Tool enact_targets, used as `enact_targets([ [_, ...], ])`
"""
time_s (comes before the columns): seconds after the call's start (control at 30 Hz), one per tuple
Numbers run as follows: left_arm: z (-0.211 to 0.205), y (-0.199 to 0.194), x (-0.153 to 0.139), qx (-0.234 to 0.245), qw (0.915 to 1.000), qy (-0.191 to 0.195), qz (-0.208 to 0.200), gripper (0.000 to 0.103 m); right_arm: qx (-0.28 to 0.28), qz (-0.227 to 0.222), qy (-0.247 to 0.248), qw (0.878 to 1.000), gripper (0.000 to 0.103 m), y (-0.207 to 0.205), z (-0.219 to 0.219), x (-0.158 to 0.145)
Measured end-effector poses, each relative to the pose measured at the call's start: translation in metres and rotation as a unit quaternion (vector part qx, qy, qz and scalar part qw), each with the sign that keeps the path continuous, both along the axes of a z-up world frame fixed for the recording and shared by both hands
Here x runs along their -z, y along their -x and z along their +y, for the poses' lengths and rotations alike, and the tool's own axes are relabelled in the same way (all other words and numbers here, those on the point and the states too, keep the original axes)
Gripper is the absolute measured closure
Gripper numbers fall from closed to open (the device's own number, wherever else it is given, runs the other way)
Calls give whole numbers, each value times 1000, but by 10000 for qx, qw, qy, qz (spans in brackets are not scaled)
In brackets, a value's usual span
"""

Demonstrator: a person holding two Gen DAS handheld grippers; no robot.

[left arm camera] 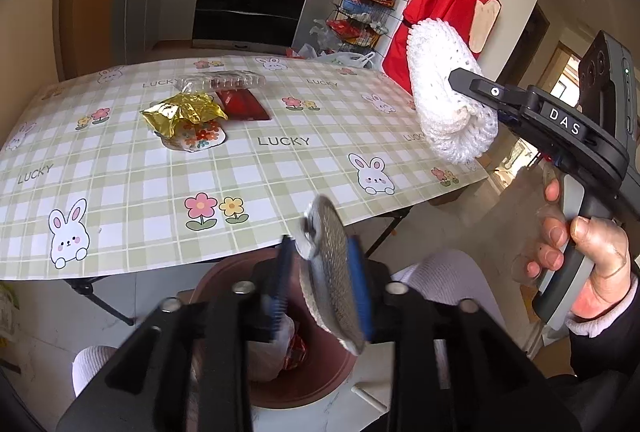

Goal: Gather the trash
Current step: 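Carry the mesh pad and foam sleeve over the pink bin and open both tools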

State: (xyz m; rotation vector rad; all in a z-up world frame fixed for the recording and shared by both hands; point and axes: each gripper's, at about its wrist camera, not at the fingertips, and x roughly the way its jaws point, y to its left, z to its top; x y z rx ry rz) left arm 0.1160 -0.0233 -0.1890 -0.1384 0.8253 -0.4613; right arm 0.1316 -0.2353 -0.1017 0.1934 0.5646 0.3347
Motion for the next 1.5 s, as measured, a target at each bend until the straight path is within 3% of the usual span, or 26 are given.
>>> enact_targets([
  [0.07, 6, 2, -4, -168, 9997, 89, -154, 21, -15, 16, 6, 10000, 71, 2, 1, 0],
  [0.2, 20, 1, -17, -530, 9980, -55, -353, 11, -139, 70, 66, 9999, 71, 3, 6, 0],
  [0.3, 43, 6, -36, -1092, 9903, -359, -780, 6, -310, 75, 222, 9992, 71, 6, 14, -2],
  [0.4, 69, 10, -53, -1632, 9785, -612, -1105, 6, -509, 81, 367, 9980, 71, 9, 22, -4],
  [0.53, 100, 13, -63, -2143, 9659, -772, -1234, 6, -758, 222, 543, 9954, 71, 17, 36, 0],
  [0.67, 123, 18, -65, -2397, 9609, -689, -1202, 6, -903, 313, 637, 9934, 71, 25, 45, 1],
  [0.9, 138, 24, -60, -2559, 9597, -464, -1067, 6, -1076, 455, 811, 9898, 71, 32, 60, 4],
  [1.27, 144, 30, -57, -2724, 9555, -488, -1021, 6, -1497, 696, 942, 9818, 70, 36, 82, 12],
  [1.5, 138, 28, -54, -2683, 9563, -588, -1007, 6, -1537, 763, 871, 9813, 55, 34, 84, 15],
])
